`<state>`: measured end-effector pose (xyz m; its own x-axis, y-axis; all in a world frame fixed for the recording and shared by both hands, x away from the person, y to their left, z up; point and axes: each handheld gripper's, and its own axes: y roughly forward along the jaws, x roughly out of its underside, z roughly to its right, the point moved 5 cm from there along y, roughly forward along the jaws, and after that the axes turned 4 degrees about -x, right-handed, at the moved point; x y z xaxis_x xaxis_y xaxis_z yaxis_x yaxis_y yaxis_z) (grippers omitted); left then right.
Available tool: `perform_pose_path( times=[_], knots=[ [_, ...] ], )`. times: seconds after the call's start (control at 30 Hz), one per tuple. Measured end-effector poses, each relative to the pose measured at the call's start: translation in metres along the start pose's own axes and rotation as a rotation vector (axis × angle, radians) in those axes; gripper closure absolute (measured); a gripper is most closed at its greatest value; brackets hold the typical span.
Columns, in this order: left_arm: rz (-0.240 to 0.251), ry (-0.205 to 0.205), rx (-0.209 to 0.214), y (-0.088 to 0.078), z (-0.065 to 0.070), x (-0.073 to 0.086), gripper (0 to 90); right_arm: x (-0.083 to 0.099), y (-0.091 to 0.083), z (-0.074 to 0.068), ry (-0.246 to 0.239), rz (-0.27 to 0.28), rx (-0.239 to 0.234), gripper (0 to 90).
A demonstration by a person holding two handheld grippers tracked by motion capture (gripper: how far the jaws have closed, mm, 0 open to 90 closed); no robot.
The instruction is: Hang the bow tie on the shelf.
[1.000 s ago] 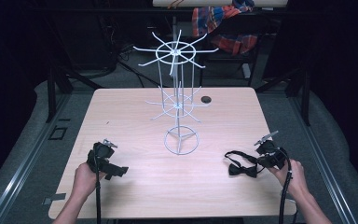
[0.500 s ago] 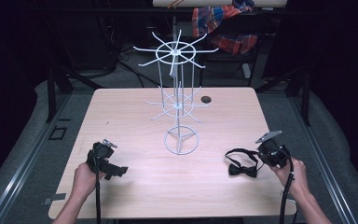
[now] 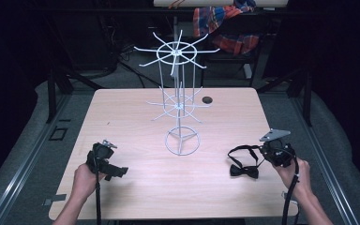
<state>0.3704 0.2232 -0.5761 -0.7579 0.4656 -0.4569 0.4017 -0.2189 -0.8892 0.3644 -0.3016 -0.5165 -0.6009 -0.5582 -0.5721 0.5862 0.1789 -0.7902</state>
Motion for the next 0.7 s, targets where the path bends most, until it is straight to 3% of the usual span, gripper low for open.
perform_pose_path(
  times=[0.7],
  knots=[
    [-0.002, -0.002, 0.007, 0.001, -0.001, 0.0, 0.0, -0.026, -0.038, -0.014, -0.031, 0.136, 0.009, 90.0]
  ],
)
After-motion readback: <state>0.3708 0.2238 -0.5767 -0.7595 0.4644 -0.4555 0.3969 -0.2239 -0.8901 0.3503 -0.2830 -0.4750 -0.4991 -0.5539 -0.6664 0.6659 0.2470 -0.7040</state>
